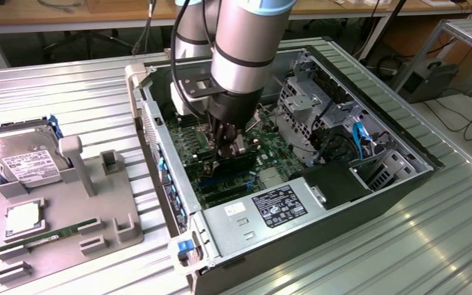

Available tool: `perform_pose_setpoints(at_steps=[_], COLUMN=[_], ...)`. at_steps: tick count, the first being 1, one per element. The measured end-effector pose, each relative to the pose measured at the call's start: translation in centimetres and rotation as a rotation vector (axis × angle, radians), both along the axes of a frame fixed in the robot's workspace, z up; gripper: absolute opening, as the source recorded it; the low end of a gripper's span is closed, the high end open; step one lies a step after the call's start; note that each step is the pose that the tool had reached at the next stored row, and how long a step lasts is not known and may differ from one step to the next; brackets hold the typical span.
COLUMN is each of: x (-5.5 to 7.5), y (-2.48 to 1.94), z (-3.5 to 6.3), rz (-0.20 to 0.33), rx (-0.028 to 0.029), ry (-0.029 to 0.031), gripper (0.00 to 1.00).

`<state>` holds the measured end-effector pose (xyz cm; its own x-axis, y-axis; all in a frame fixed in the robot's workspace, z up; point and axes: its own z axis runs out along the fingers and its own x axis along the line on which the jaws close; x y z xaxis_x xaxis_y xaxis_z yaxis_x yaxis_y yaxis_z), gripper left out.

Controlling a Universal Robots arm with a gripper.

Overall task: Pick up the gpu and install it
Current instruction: 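Press down on the gpu until it lock into place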

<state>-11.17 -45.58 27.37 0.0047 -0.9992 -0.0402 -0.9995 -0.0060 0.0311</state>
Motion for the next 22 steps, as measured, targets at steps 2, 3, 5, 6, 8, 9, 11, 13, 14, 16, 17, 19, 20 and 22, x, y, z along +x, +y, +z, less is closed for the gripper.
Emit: perform_pose_setpoints(at_steps=[2,3,5,6,8,9,11,13,14,16,17,19,20,22], x=[0.0,0.0,0.0,0.0,0.0,0.0,0.0,0.0,0.0,0.0,0.0,0.0,0.0,0.0], y=[-0.01,0.0,-0.02,-0.03,-0.04,-0.04,-0.04,-0.02,-0.02,-0.03,-0.04,-0.04,-0.04,-0.04], z=[-0.11,-0.22,-0.27,-0.3,-0.34,-0.38,-0.41,-0.24,0.02,1.04,1.51,2.44,2.86,3.18], rz=[0.0,0.001,0.001,0.001,0.002,0.002,0.002,0.002,0.002,0.002,0.002,0.002,0.002,0.002], rx=[0.0,0.0014,0.0003,0.0,-0.0004,-0.0001,0.0002,0.0018,0.0022,0.0004,0.0004,0.0004,0.0001,0.0003], ry=[0.0,-0.0007,-0.0001,0.0,0.0002,0.0001,-0.0001,-0.0008,-0.0011,-0.0002,-0.0002,-0.0002,-0.0001,-0.0001], gripper=[0.11,0.11,0.11,0.11,0.11,0.11,0.11,0.11,0.11,0.11,0.11,0.11,0.11,0.11])
